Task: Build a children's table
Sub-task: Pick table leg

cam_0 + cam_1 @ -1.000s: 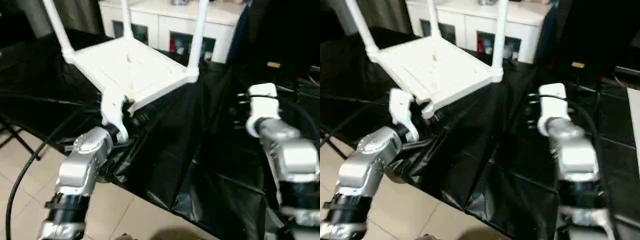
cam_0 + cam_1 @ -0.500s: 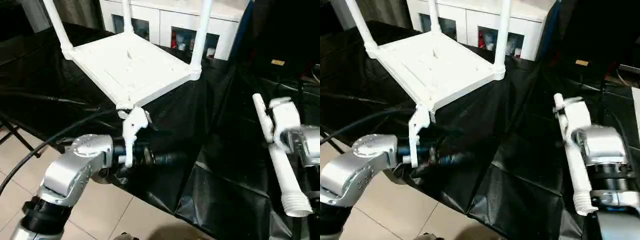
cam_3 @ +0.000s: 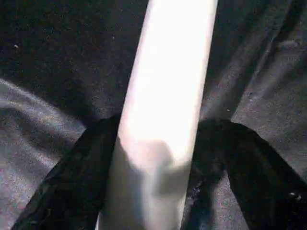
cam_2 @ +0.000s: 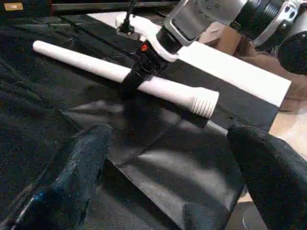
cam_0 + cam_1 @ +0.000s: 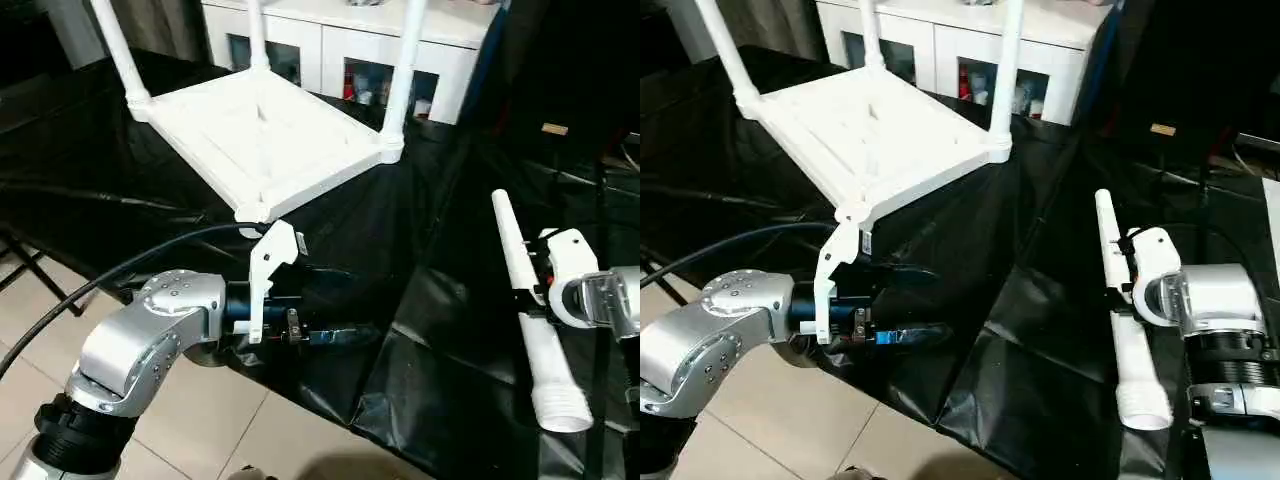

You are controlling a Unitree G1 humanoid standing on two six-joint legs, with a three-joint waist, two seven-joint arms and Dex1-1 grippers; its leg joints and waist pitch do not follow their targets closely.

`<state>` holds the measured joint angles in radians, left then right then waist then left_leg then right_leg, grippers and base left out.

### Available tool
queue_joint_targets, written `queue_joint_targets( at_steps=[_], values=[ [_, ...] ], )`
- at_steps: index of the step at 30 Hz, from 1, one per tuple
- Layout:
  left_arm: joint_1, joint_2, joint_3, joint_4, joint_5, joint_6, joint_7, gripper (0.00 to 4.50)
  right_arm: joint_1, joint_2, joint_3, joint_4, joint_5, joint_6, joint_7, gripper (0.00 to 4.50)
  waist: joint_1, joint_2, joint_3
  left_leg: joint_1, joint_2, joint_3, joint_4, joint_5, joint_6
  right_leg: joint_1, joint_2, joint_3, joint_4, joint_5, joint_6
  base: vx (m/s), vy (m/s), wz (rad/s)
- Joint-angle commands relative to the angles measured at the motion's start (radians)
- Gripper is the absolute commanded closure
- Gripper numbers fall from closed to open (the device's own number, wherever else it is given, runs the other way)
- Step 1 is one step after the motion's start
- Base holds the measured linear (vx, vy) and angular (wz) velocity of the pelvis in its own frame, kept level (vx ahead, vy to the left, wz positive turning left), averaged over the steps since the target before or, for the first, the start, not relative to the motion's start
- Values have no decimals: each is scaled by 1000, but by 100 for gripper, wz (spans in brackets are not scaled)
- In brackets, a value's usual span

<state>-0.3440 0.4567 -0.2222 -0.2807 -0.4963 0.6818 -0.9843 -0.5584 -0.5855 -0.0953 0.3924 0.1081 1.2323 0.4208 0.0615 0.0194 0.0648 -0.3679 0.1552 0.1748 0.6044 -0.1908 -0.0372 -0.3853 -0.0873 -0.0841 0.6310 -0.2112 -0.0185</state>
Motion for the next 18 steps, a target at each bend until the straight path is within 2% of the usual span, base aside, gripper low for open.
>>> queue_joint_targets(
  at_steps=[1,8,9,11,16,18],
  values=[
    [-6,7,8,-16,-7,9,-1,0,25,-5,-3,36,17,11,17,131,3,-20,-68,5,61,-16,-60,-99,27,52,-63,60,-81,-172,-220,0,0,0],
    [-7,8,9,-16,-14,13,2,0,43,4,-6,45,27,2,22,186,3,-20,-66,6,61,-17,-62,-128,15,52,-63,58,-85,-215,-211,0,0,0],
    [-8,7,10,-15,-15,15,3,0,45,6,-8,45,28,2,23,206,3,-19,-66,7,61,-17,-63,-130,13,52,-64,58,-86,-219,-209,0,0,0],
    [-8,7,11,-15,-16,16,4,0,46,7,-8,45,27,3,24,212,3,-19,-67,6,61,-18,-63,-127,12,52,-63,59,-85,-209,-211,0,0,0],
    [-14,5,22,-10,-22,17,14,0,39,18,-58,31,57,5,31,258,2,-19,-69,7,61,-17,-62,-128,11,53,-62,59,-83,-186,-217,0,0,0],
    [-24,-3,39,1,-21,12,31,0,23,22,-107,-1,104,16,56,265,1,-18,-69,7,61,-18,-62,-135,15,55,-62,58,-83,-185,-220,0,0,0]
  ],
)
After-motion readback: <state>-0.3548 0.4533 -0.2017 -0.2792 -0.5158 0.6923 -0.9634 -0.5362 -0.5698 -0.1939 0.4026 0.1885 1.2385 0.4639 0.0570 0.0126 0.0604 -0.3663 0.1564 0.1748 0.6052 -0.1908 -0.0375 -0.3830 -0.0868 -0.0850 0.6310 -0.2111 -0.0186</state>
